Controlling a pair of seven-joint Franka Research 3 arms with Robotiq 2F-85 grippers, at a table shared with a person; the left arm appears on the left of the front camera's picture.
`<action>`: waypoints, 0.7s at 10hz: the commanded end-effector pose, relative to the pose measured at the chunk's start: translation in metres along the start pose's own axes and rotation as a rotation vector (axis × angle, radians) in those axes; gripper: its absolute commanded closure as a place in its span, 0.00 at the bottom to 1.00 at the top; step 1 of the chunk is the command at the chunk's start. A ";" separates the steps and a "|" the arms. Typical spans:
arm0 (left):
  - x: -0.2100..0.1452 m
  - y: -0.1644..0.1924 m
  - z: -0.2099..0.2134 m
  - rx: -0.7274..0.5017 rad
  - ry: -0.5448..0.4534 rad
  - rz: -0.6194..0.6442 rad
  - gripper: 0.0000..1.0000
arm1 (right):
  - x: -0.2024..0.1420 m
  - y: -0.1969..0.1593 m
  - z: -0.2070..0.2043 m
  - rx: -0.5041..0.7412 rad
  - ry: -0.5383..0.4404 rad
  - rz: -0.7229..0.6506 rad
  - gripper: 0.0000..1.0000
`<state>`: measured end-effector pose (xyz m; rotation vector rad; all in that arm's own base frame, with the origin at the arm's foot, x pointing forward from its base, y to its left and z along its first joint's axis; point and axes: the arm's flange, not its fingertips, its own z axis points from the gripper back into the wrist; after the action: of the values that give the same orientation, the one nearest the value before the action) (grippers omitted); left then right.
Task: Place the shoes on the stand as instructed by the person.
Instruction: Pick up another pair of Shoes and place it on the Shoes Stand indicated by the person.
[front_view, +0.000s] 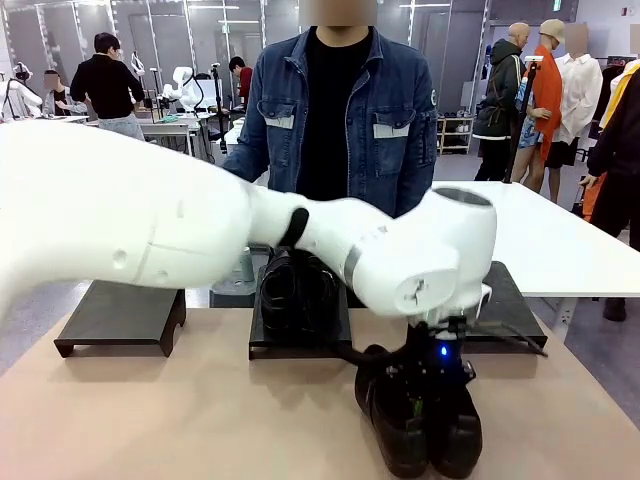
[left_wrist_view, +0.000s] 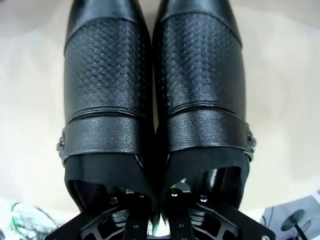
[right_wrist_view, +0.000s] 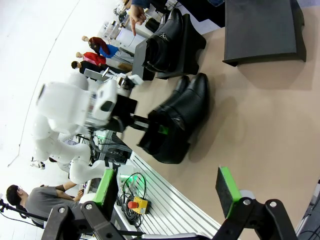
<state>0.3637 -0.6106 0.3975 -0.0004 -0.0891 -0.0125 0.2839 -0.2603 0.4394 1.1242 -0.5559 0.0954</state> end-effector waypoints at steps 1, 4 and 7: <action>-0.005 0.019 0.068 0.031 0.015 -0.012 1.00 | 0.000 0.001 0.001 0.009 -0.010 0.007 0.00; -0.012 0.078 0.126 0.034 -0.036 -0.089 1.00 | 0.000 0.001 0.001 0.009 -0.010 0.007 0.00; -0.021 0.134 0.145 0.001 -0.087 -0.101 1.00 | 0.000 0.001 0.001 0.009 -0.010 0.007 0.00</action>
<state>0.3430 -0.5008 0.5471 0.0468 -0.1558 -0.0981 0.2839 -0.2602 0.4393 1.1243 -0.5557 0.0952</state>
